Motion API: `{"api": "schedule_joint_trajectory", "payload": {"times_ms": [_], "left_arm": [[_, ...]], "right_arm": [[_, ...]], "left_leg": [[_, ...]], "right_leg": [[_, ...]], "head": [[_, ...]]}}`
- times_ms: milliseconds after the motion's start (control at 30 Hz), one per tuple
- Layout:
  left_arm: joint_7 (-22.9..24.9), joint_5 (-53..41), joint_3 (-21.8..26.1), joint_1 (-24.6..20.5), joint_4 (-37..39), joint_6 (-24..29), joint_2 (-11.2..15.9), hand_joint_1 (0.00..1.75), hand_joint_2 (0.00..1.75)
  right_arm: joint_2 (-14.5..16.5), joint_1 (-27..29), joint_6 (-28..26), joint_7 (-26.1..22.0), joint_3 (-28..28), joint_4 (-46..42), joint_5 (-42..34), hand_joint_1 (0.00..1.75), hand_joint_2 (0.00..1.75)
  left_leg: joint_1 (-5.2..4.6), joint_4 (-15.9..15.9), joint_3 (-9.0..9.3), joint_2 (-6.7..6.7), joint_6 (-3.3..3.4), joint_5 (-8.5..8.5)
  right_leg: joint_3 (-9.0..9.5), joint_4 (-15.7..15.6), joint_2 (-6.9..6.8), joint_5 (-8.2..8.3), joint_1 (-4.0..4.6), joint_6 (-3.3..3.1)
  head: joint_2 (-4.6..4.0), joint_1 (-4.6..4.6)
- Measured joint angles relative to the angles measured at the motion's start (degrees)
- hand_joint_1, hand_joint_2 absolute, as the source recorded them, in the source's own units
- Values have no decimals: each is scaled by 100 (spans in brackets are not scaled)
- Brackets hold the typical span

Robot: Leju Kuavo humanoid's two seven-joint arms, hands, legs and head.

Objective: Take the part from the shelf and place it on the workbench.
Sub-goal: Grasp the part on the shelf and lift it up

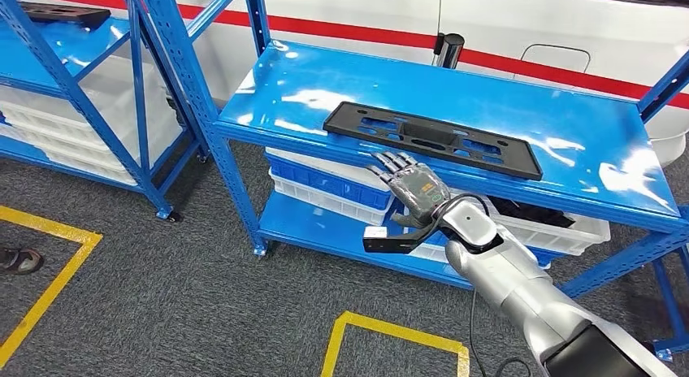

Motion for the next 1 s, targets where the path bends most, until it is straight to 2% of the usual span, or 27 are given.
{"api": "schedule_joint_trajectory", "payload": {"times_ms": [33, 67, 100, 133, 167, 233, 267, 300, 367, 400, 433, 467, 500, 567, 600, 633, 700, 767, 800, 900, 933, 967, 1000], "left_arm": [[0, -2, 1, 4, 2, -1, -7, 0, 0], [0, -4, 2, 5, 4, -1, -13, 0, 0], [1, -4, 3, 0, 7, -2, -21, 0, 0], [2, -4, 4, -5, 10, -2, -27, 0, 0], [4, -6, 5, -8, 11, -2, -27, 0, 0], [9, -11, 11, -9, 7, 2, -16, 0, 0], [10, -15, 16, -8, 5, 7, -11, 0, 0], [10, -17, 20, -10, 4, 13, -7, 0, 0], [6, -25, 26, -12, 4, 23, -8, 0, 0], [3, -34, 27, -10, 4, 25, -8, 0, 0], [1, -49, 27, -7, 4, 26, -7, 0, 0], [-1, -65, 26, -2, 4, 26, -4, 0, 0], [-5, -85, 26, 2, 4, 25, -1, 0, 0], [-23, -115, 26, 7, 5, 22, 11, 0, 0], [-44, -126, 26, 5, 5, 21, 17, 0, 0], [-71, -131, 27, 2, 6, 19, 22, 0, 0], [-151, -115, 33, -2, 7, 11, 26, 0, 0], [-253, -69, 56, -4, 6, 3, 22, 0, 0], [-306, -38, 74, -8, 6, -3, 19, 0, 0], [-445, 25, 130, -15, 7, -5, 9, 0, 0], [-490, 36, 144, -13, 7, 5, 2, 0, 0], [-536, 43, 157, -10, 7, 20, -6, 0, 0], [-578, 50, 169, -6, 7, 40, -15, 0, 0]], "right_arm": [[14, -28, 0, 3, 7, 38, 3, 0, 175], [27, -57, -2, 5, 13, 76, 3, 0, 175], [46, -88, -6, 14, 21, 122, 5, 0, 175], [71, -120, -14, 32, 28, 171, 10, 0, 175], [98, -160, -24, 61, 37, 226, 21, 0, 175], [169, -269, -40, 160, 55, 354, 59, 0, 175], [213, -343, -41, 219, 63, 431, 81, 0, 175], [265, -425, -27, 281, 70, 518, 101, 0, 175], [371, -586, 46, 404, 84, 705, 135, 0, 175], [416, -650, 97, 472, 90, 802, 151, 0, 175], [449, -699, 138, 545, 96, 895, 171, 0, 175], [473, -738, 165, 626, 100, 981, 188, 0, 175], [486, -778, 177, 717, 102, 1063, 201, 0, 175], [506, -872, 200, 896, 102, 1215, 211, 0, 175], [511, -930, 223, 978, 98, 1293, 210, 0, 175], [515, -980, 256, 1047, 87, 1361, 201, 0, 175], [510, -1064, 313, 1150, 44, 1472, 167, 0, 175], [491, -1114, 332, 1203, -26, 1538, 127, 0, 175], [480, -1137, 333, 1214, -60, 1570, 114, 0, 175], [459, -1125, 329, 1204, -131, 1676, 92, 0, 175], [455, -1094, 327, 1189, -148, 1703, 90, 0, 175], [449, -1058, 321, 1167, -165, 1724, 87, 0, 175], [445, -1031, 313, 1139, -183, 1740, 80, 0, 175]], "left_leg": [[-14, -3, 48, -10, -6, -41], [-30, -4, 96, -17, -21, -82], [-38, -10, 128, -23, -45, -120], [-44, -4, 152, -26, -73, -140], [-49, 8, 174, -28, -103, -151], [-46, 123, 161, -15, -152, -154], [-38, 287, 78, -6, -176, -166], [-23, 555, -80, 4, -208, -207], [20, 1227, -557, 16, -286, -422], [40, 1471, -783, 18, -323, -542], [55, 1559, -937, 25, -349, -594], [67, 1468, -994, 33, -364, -524], [74, 1190, -948, 43, -362, -315], [67, 448, -721, 61, -318, 215], [53, 177, -616, 63, -282, 366], [36, 41, -551, 64, -247, 445], [12, 1, -490, 65, -188, 449], [28, -55, -427, 71, -135, 472], [44, -90, -393, 77, -103, 465], [56, -117, -323, 81, -41, 394], [57, -116, -299, 76, -38, 366], [60, -116, -267, 67, -42, 338], [64, -115, -227, 58, -53, 306]], "right_leg": [[126, -417, -1, 256, 24, 7], [234, -770, -4, 446, 46, -17], [319, -1002, -6, 556, 72, -70], [366, -1112, -7, 609, 92, -142], [401, -1129, -5, 593, 100, -219], [519, -1179, 12, 620, 53, -311], [578, -1194, 18, 610, 25, -346], [629, -1209, 24, 586, 2, -378], [707, -1214, 31, 514, 7, -433], [746, -1215, 36, 471, 9, -441], [793, -1214, 39, 426, 10, -438], [850, -1214, 40, 379, 10, -427], [919, -1214, 39, 327, 10, -413], [1053, -1219, 40, 222, 18, -371], [1095, -1220, 44, 176, 28, -341], [1112, -1222, 48, 139, 41, -307], [1129, -1235, 55, 88, 67, -235], [1075, -1118, 47, 2, 70, -184], [951, -904, 43, -82, 68, -175], [213, 238, 39, -377, 39, -172], [8, 510, 39, -408, 28, -151], [-121, 621, 39, -368, 14, -115], [-145, 521, 37, -242, -5, -61]], "head": [[0, 5], [0, -2], [0, 2], [0, 4], [0, 6], [1, 8], [1, -4], [1, -16], [0, -31], [0, -32], [0, -33], [0, -34], [0, -33], [0, -29], [0, -25], [0, -24], [0, -21], [0, -16], [0, -13], [0, -6], [0, -6], [0, -5], [0, -2]]}}
